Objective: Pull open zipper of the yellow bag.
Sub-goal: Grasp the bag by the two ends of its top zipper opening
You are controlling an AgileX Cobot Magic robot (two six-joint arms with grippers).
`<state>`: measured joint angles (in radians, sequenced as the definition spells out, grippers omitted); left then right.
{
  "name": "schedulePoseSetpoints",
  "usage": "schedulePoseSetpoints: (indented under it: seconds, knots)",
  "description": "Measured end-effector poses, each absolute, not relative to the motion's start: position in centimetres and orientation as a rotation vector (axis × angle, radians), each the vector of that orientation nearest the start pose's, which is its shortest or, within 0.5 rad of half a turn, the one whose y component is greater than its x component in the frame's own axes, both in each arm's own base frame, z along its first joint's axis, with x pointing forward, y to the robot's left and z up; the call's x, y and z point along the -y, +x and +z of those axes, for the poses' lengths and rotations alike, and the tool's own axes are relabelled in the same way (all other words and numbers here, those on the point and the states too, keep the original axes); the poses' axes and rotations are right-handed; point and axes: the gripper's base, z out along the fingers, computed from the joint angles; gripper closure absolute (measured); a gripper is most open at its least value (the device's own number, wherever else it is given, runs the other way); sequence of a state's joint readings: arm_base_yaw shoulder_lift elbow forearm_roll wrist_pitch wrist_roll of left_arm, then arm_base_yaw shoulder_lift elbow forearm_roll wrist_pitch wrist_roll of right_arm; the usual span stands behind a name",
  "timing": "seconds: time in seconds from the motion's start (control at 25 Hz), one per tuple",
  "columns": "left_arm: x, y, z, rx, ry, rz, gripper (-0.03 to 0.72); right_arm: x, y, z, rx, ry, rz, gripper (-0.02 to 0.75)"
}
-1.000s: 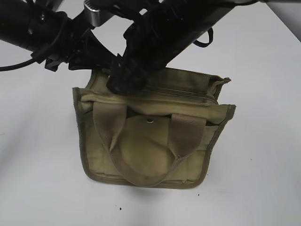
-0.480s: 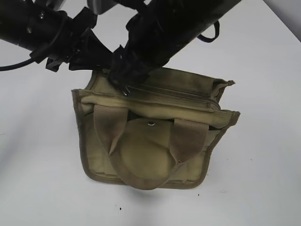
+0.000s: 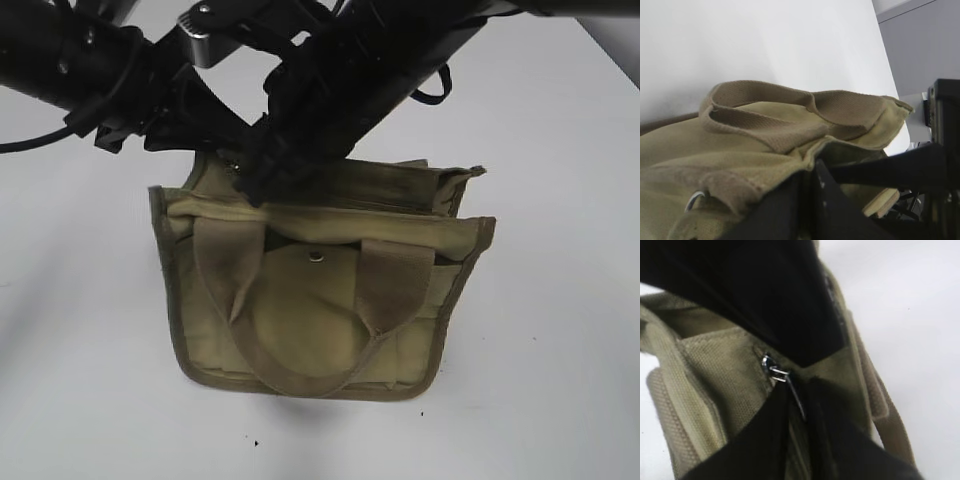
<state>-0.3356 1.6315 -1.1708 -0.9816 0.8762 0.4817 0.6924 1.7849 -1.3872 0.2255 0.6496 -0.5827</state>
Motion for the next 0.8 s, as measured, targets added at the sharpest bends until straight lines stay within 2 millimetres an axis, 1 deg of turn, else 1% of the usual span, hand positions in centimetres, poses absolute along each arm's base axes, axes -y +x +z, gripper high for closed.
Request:
schedulePoseSetpoints:
  seconds: [0.12,0.2,0.4,0.56,0.72,0.8]
  knots:
    - [16.6,30.0,27.4,-2.535,0.35,-1.115,0.678,-26.2,29.6,26.1,-2.141,-1.368,0.284,0.689]
    - [16.6,30.0,27.5,-2.532,0.348,-1.114,0.678,-26.1,29.6,26.0,-2.153,-1.376,0.286,0.736]
    - [16.6,30.0,27.5,-2.533,0.349,-1.116,0.678,-25.9,29.3,26.0,-2.169,-1.399,0.279,0.736]
    - [16.7,29.9,27.6,-2.53,0.341,-1.139,0.678,-25.1,28.7,27.0,-2.175,-1.453,0.228,0.736]
    - [16.7,29.6,28.0,-2.525,0.348,-1.155,0.678,-22.9,28.3,28.3,-2.263,-1.436,0.185,0.736]
    - [16.7,29.6,28.0,-2.525,0.347,-1.155,0.678,-21.1,28.3,29.0,-2.34,-1.402,0.174,0.736]
